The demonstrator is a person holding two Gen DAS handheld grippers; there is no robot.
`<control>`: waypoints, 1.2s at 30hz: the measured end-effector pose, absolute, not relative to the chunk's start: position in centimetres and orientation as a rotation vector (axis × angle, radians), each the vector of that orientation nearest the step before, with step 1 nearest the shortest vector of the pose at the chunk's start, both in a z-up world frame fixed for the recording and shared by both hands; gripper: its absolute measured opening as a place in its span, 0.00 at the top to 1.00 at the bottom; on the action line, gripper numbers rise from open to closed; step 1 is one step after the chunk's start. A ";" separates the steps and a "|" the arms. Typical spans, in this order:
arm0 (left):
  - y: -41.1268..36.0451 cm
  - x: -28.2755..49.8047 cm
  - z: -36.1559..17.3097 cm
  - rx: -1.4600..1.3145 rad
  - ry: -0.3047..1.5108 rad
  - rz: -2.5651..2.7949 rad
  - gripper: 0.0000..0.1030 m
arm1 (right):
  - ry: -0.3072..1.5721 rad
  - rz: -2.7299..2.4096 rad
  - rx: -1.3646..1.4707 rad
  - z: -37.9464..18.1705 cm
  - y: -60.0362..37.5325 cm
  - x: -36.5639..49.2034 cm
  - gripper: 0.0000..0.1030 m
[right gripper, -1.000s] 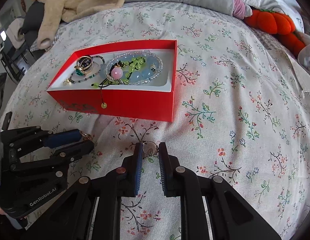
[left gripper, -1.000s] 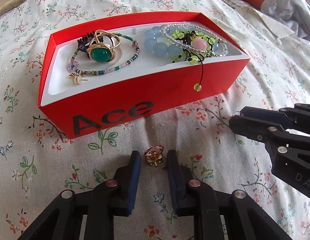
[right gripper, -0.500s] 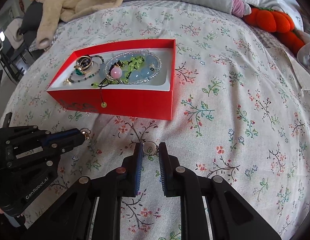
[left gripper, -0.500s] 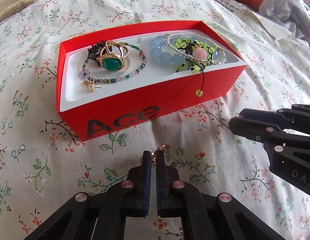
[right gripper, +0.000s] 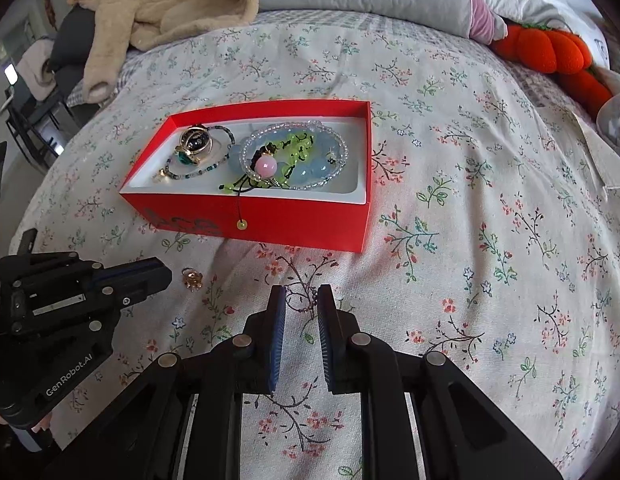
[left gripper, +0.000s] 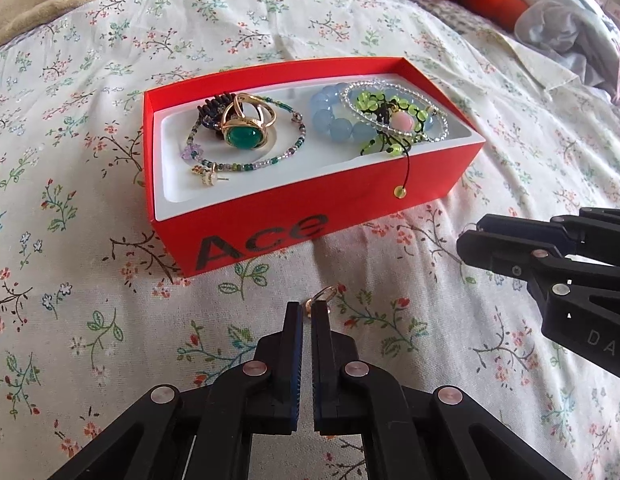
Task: Organize jewelry
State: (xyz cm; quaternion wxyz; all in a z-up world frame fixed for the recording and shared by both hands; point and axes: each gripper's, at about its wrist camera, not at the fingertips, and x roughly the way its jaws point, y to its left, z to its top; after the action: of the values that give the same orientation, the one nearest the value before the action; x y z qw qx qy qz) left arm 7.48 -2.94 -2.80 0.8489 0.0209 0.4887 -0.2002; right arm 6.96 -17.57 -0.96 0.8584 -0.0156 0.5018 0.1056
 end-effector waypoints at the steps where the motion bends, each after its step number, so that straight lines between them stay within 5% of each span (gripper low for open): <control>1: -3.0 7.4 -2.9 0.048 1.033 -0.424 1.00 | 1.054 0.221 -0.033 -0.9 -17.6 6.9 0.83; 4: -3.4 7.3 -3.3 0.063 1.041 -0.426 0.95 | 1.056 0.221 -0.033 -0.9 -17.7 6.9 0.83; 6: -3.6 7.5 -3.6 0.066 1.046 -0.423 0.71 | 1.057 0.222 -0.032 -0.9 -17.8 6.8 0.83; 8: -3.8 7.9 -4.1 0.070 1.042 -0.403 0.67 | 1.056 0.222 -0.032 -0.9 -17.8 6.8 0.83; 15: -4.9 8.7 -4.8 0.076 1.032 -0.392 0.69 | 1.061 0.223 -0.032 -0.9 -17.8 6.6 0.83; 16: -5.0 8.6 -4.8 0.081 1.028 -0.396 0.73 | 1.061 0.221 -0.032 -1.0 -17.8 6.6 0.83; 17: -5.2 8.6 -4.8 0.090 1.030 -0.403 0.90 | 1.062 0.220 -0.032 -1.0 -17.8 6.6 0.83; 36: -2.8 7.4 0.9 0.034 0.959 -0.442 0.89 | 1.017 0.228 -0.004 0.9 -17.5 7.3 0.83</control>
State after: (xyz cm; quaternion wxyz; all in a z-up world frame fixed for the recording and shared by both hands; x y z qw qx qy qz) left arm 7.44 -2.79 0.86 0.8636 0.0162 0.4577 -0.2109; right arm 7.31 -17.52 0.88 0.8671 -0.0020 0.4860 0.1091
